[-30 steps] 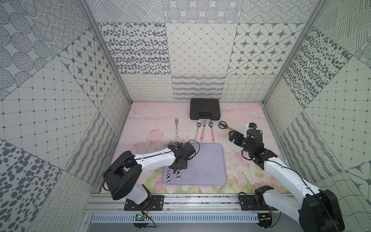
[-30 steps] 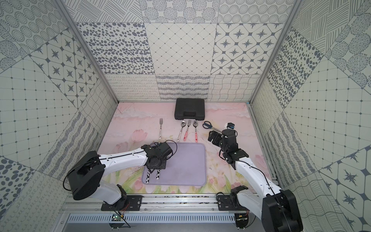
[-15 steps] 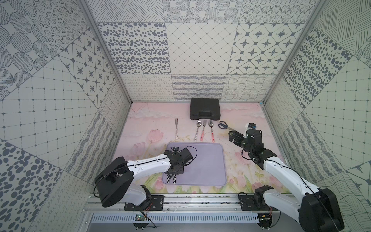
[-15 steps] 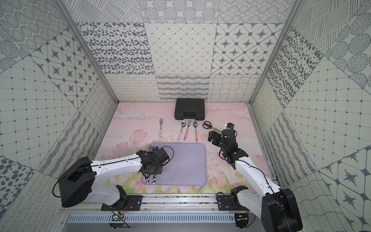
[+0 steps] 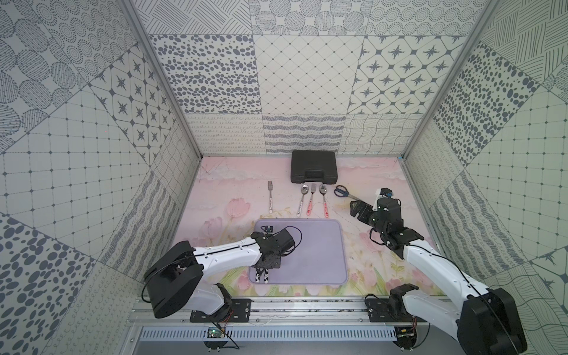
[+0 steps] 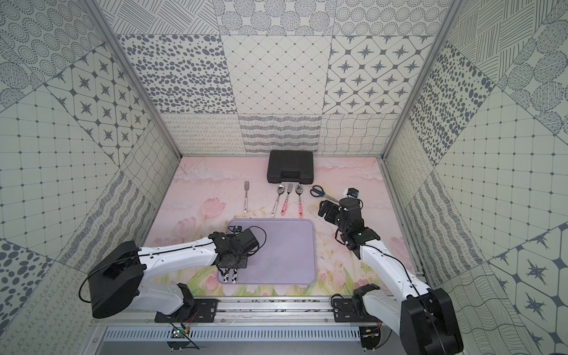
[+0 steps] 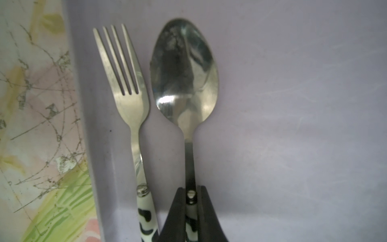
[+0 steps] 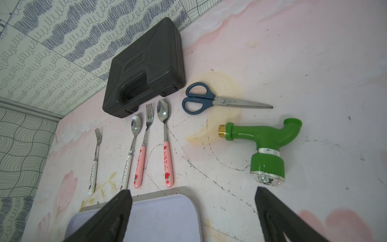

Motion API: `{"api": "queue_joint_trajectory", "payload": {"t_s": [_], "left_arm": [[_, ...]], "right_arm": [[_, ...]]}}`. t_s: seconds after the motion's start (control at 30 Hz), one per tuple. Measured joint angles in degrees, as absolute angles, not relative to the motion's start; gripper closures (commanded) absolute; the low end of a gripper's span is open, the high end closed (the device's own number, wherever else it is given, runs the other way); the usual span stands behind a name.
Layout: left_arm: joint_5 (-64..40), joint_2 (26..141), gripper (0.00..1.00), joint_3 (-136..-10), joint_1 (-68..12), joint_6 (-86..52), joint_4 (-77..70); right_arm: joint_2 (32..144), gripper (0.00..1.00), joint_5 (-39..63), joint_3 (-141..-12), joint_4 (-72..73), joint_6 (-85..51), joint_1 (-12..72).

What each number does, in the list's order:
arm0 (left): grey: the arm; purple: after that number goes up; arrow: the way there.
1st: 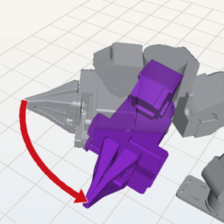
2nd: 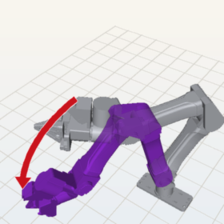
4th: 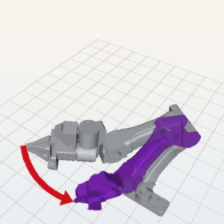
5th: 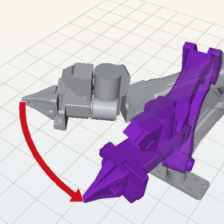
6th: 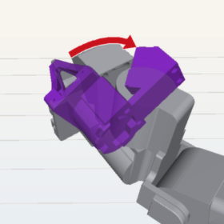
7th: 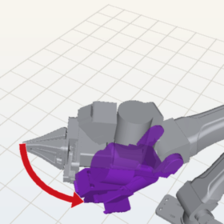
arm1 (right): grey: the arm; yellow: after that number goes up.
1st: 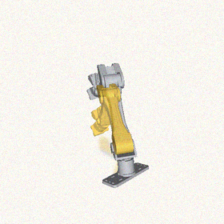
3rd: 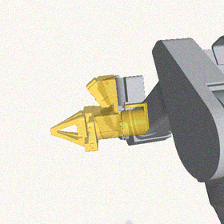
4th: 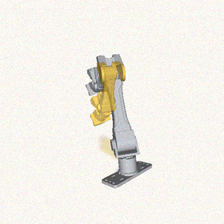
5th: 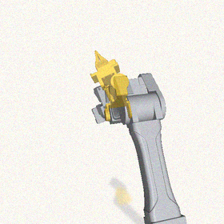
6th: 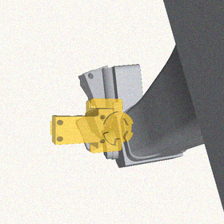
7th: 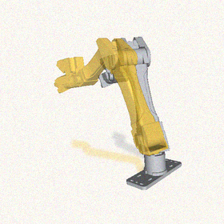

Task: Set the spoon and fork side by side
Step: Place the spoon on the tray.

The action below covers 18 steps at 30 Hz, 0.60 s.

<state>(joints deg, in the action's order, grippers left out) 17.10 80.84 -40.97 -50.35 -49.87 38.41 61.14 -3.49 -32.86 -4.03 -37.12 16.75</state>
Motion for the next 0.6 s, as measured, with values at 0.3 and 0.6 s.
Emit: {"api": "queue_joint_trajectory", "payload": {"t_s": [0.3, 0.6], "left_arm": [[17.1, 80.1, 0.76, -41.0, -50.5, -50.2, 38.9], [17.0, 76.1, 0.71, -42.7, -50.5, -50.5, 39.9]], "right_arm": [[61.1, 0.03, -3.5, -32.9, -4.1, -37.1, 16.8], [61.1, 0.03, -3.5, -32.9, -4.0, -37.1, 16.8]]}}
